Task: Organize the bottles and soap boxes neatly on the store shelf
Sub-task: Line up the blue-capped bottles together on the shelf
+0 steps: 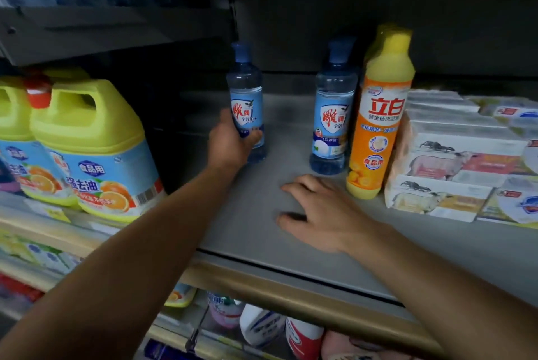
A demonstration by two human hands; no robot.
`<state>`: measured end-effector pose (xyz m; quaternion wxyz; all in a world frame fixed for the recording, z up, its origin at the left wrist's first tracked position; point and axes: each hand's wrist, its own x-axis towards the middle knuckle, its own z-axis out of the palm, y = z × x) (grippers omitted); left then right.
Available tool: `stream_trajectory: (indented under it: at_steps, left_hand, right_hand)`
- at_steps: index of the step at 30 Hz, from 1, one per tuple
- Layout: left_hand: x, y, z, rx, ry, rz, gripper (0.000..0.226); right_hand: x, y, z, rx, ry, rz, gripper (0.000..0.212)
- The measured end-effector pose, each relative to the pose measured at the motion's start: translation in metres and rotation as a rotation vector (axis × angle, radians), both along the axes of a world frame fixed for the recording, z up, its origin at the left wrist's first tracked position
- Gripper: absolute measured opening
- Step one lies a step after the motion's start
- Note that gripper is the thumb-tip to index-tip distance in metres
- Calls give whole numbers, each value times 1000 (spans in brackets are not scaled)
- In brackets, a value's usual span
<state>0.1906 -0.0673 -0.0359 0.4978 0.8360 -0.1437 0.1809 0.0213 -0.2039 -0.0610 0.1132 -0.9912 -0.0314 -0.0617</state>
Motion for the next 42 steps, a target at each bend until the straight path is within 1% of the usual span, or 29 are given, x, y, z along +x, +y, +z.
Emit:
stream_trajectory:
  at_steps: [5,9,13,16,21,28,31,33,36,38,39,40,41,42]
  left_hand:
    - [38,-23,-7,17,-8,56,51]
    - [61,-36,-17,90,-20,62,54]
    - [82,-47,-18,58,31,58,54]
    - [96,-54,-19,95,53,65,55]
    - [113,-63,-21,144,69,73,61]
    - [120,-68,-24,195,67,82,62]
    - [114,-67,-22,233,86,82,60]
    - [106,-63,-20,215,98,95,57]
    - [82,-55,-13,222,30,119,49]
    - [58,-51,-5,149,-21,68,39]
    - [44,-51,1,58,-5,0,30]
    - [30,-53,6,-41,34,-96,22]
    - [16,-57,11,-115,69,-200,19]
    - [4,-61,16,-146,89,-300,21]
  right_hand:
    - [11,-5,-3,-25,13,39,74]
    - [14,-4,-6,27,-30,48,72]
    - [16,-5,-8,43,-51,75,72]
    - [16,-6,-7,47,-65,90,70]
    - [17,-8,-6,58,-39,105,73]
    - [18,-9,-7,58,-41,102,73]
    - [17,-8,-6,55,-39,100,72]
    - [17,-8,-6,58,-33,100,71]
    - [17,-8,-7,58,-33,88,72]
    - [17,-8,-7,59,-30,79,73]
    - [16,-7,-6,60,-29,77,73]
    - [16,-7,-6,58,-29,79,73]
    - [16,-7,-4,54,-30,83,73]
    - [15,-8,-3,50,-32,91,72]
